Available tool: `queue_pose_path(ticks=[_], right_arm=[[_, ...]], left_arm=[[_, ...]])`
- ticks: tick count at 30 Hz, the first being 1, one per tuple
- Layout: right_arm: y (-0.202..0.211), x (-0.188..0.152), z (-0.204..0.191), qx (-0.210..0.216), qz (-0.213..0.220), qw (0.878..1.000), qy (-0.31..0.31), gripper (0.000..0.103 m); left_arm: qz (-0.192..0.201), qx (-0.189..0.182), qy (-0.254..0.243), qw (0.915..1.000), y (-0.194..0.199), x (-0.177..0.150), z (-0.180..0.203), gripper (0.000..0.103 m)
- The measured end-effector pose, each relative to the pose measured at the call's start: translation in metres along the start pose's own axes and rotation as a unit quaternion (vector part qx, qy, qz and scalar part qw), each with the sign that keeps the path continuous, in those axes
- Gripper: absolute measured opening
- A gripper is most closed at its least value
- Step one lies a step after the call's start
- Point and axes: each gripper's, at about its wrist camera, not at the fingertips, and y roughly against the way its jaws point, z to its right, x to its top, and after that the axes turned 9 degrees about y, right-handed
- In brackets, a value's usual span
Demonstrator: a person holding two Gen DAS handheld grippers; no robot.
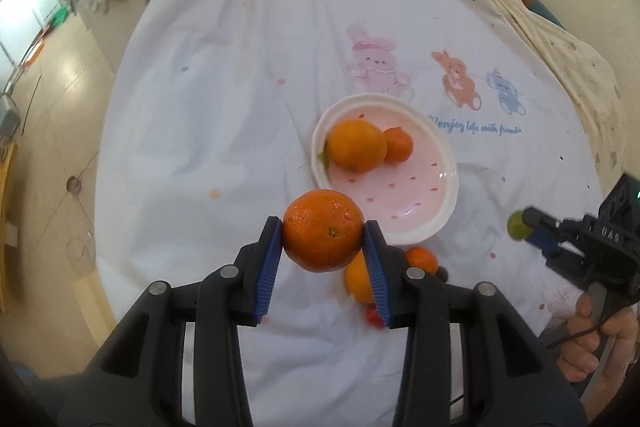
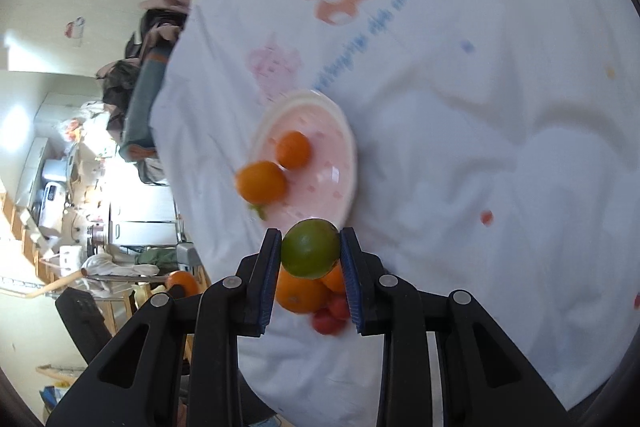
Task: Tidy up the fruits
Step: 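Carry tangerine and lime onto the pink plate and open both grippers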
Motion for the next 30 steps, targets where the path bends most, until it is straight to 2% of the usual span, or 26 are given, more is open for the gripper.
queue_pose_path(ticks=[5, 11, 15, 19, 23, 26, 30], right_arm=[[-0.021, 0.035, -0.027, -0.003, -0.007, 0.999, 0.045, 0.031], [-0.054, 0.067, -0.041, -0.015, -0.028, 0.996, 0.084, 0.031], [-0.082, 0.081, -0.039, -0.026, -0.048, 0.993, 0.103, 0.031], [-0.1, 0.087, -0.025, -0.032, -0.057, 0.993, 0.1, 0.031], [-0.116, 0.087, -0.009, -0.042, -0.066, 0.992, 0.095, 0.031], [-0.122, 0.085, -0.006, -0.037, -0.078, 0.992, 0.093, 0.031], [-0.131, 0.083, -0.007, -0.044, -0.088, 0.991, 0.095, 0.031]], left_arm=[[0.027, -0.003, -0.036, 0.999, -0.009, 0.015, 0.024, 0.037], [-0.016, -0.015, -0.039, 0.999, -0.042, 0.036, 0.039, 0.037], [-0.043, -0.012, -0.054, 0.9975, -0.07, 0.03, 0.051, 0.037], [-0.048, 0.0, -0.045, 0.9978, -0.092, 0.016, 0.051, 0.037], [-0.065, 0.004, -0.056, 0.9963, -0.113, 0.008, 0.052, 0.037], [-0.078, 0.0, -0.039, 0.9962, -0.123, 0.008, 0.047, 0.038], [-0.077, 0.008, -0.024, 0.9967, -0.132, 0.008, 0.04, 0.038]])
